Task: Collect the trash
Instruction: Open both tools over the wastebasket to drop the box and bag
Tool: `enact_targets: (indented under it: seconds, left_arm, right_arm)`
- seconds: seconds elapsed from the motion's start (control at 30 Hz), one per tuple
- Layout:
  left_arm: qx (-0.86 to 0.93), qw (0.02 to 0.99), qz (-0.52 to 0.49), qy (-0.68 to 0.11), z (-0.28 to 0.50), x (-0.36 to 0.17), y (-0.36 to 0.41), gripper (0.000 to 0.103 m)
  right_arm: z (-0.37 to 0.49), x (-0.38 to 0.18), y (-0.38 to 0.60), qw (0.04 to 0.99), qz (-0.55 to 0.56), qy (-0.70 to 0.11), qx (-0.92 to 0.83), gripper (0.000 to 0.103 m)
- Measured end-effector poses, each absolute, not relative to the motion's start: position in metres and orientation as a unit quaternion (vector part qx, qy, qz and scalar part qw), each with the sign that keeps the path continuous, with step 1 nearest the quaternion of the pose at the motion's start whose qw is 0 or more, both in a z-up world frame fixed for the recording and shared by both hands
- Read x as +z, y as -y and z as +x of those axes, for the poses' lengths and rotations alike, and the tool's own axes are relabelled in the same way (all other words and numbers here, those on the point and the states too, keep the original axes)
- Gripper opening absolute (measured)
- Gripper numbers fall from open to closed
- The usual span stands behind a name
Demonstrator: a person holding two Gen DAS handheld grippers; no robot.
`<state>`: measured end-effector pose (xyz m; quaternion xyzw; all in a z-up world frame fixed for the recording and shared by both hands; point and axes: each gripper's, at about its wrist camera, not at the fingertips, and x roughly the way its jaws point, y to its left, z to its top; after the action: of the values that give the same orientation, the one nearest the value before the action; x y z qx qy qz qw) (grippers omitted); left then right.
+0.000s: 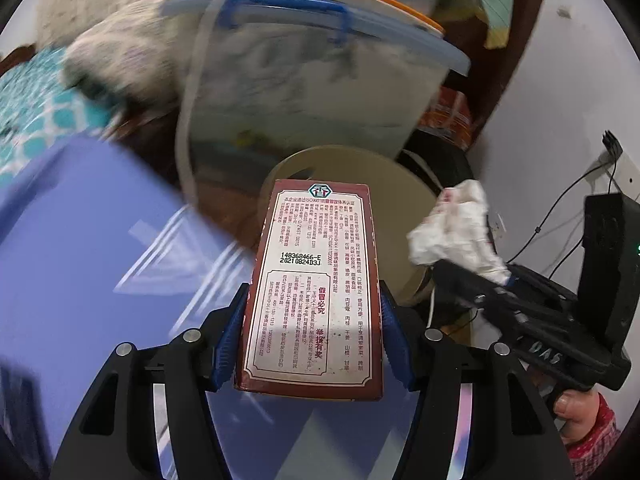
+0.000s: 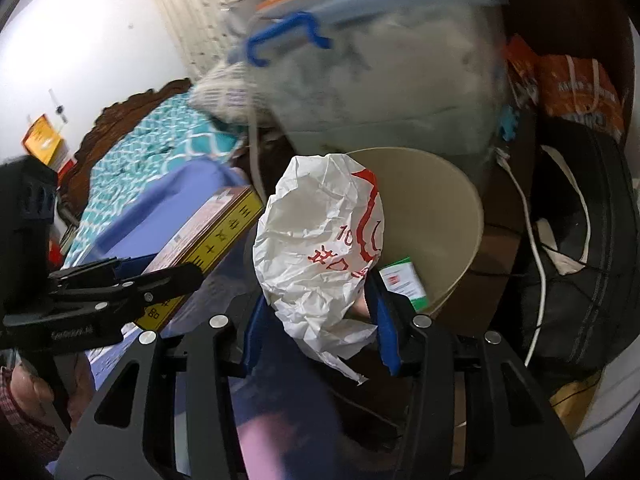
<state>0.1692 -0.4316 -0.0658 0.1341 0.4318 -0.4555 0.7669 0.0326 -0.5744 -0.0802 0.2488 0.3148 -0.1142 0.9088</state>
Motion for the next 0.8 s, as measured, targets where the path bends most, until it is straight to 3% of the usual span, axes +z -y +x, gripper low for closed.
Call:
enact_targets:
  seconds: [0.17, 0.23, 0.27, 0.3, 0.8]
  left_arm:
    - [-0.457, 0.761, 0.160, -0.432, 0.182, -0.074, 0.489, 0.057]
    - [-0.444, 0.768, 0.163, -0.431, 0.189, -0.079, 0.498, 0.073]
    - [-0.433, 0.774, 0.164, -0.431, 0.192, -0.081, 0.500, 0.088]
    - [-0.423, 0.783, 0.160, -0.427, 0.194, -0.082, 0.499, 0.090]
    - [-0.397, 0.808, 0.157, -0.406, 0.182, -0.075, 0.461, 0.091]
  right_arm:
    - [0.055, -0.092, 0.601, 0.897, 0.248, -0.342, -0.127, 0.058]
    - [0.060, -0.097, 0.603, 0.896, 0.243, -0.349, -0.129, 0.071]
    - [0.060, -0.097, 0.603, 0.898, 0.239, -0.345, -0.131, 0.075]
    - [0.060, -0.096, 0.602, 0.901, 0.230, -0.340, -0.137, 0.075]
    - [0.032, -0.087, 0.583, 0.910, 0.202, -0.317, -0.179, 0.074]
